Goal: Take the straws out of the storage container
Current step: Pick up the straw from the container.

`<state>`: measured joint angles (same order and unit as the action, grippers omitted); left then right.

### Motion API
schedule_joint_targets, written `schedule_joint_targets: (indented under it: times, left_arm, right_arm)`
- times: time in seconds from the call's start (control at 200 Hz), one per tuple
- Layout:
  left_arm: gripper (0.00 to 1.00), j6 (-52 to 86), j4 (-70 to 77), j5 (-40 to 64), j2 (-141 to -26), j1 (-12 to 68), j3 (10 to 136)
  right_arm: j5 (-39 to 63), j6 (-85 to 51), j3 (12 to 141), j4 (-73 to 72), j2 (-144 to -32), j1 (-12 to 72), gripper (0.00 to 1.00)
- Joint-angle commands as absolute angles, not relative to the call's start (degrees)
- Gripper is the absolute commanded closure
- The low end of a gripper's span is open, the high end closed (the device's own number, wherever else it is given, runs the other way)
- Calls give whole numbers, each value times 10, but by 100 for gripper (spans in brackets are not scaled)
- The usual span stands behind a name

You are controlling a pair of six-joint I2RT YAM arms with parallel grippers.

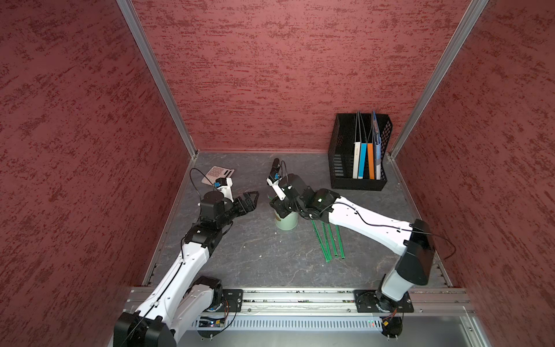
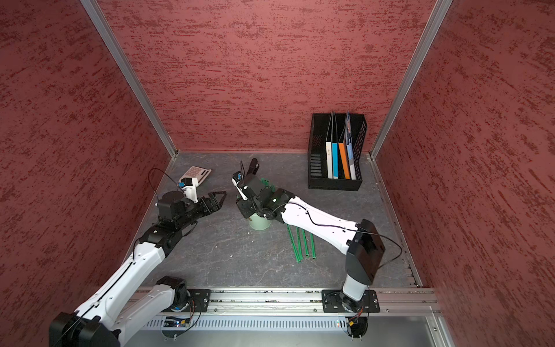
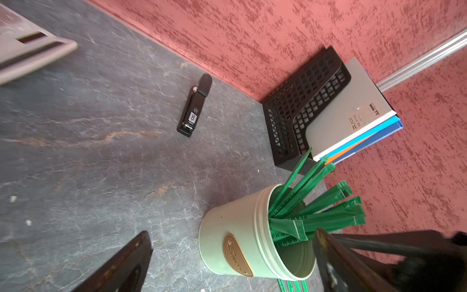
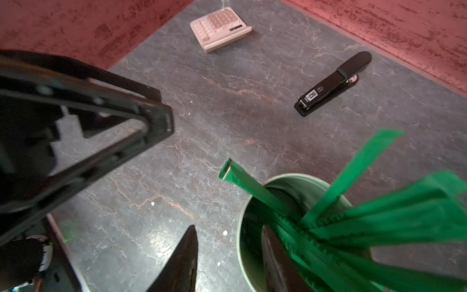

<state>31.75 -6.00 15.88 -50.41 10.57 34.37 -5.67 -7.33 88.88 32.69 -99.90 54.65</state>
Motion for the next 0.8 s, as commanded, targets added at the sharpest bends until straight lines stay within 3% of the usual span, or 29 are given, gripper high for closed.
schedule_joint_targets:
  times: [0.0, 0.321, 0.686, 0.796]
  left_arm:
    - [0, 334, -70, 138, -483, 92, 326]
    - [0, 336, -81, 142, -465, 73, 320]
    - [0, 332, -83, 145, -461, 65, 317]
    - [0, 334, -78, 150, -466, 65, 317]
  right_arm:
    - [-79, -35, 921, 339, -1018, 550, 61]
    - [-101, -27, 947, 336, -1066, 550, 61]
    - [-118, -26, 973, 350, -1086, 549, 91]
    - [-124, -26, 972, 349, -1075, 549, 95]
